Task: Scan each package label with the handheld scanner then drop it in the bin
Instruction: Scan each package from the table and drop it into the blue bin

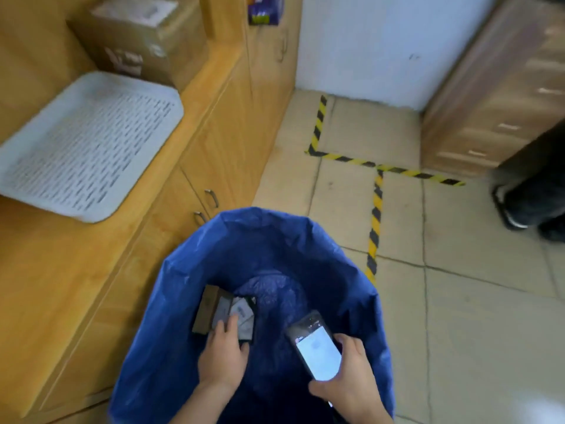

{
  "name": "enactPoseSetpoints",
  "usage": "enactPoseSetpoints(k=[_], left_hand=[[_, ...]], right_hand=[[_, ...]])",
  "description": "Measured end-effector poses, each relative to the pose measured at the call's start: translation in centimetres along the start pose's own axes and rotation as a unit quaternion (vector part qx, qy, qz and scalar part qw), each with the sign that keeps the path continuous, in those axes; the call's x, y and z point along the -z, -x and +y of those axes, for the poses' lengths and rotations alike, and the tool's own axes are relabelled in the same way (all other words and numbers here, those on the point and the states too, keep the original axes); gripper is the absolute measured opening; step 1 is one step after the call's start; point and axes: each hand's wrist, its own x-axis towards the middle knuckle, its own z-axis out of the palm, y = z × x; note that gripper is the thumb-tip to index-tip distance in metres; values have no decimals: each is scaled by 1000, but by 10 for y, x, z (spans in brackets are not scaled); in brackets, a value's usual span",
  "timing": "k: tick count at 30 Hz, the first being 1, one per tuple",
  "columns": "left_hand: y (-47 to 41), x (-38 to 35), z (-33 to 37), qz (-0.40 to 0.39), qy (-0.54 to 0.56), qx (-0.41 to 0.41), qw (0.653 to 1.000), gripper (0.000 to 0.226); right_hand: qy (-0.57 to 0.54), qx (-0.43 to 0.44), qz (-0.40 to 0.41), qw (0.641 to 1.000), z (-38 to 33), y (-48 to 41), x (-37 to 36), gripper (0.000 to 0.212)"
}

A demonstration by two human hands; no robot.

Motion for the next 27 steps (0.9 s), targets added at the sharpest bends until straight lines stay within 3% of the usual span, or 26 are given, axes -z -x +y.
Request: enactPoseSetpoints(k=[4,9,17,23,27], left_hand=[[40,36,22,-10,57,-110,992,57],[108,72,39,-53,30,-244,968,47],[262,83,112,-154,-90,-468,866,47],[424,44,174,-215,-105,-561,793,42],[529,-8,178,-270,-75,-612,739,55]], right_hand=[[-80,-23,112,990,-12,75,33,86],[-191,-77,243,948,-5,195,58,70],[-283,-152,398,859,45,412,83,67],[-316,-231,481,784,115,577,79,57],[-338,-295,534,716,164,682,61,68]])
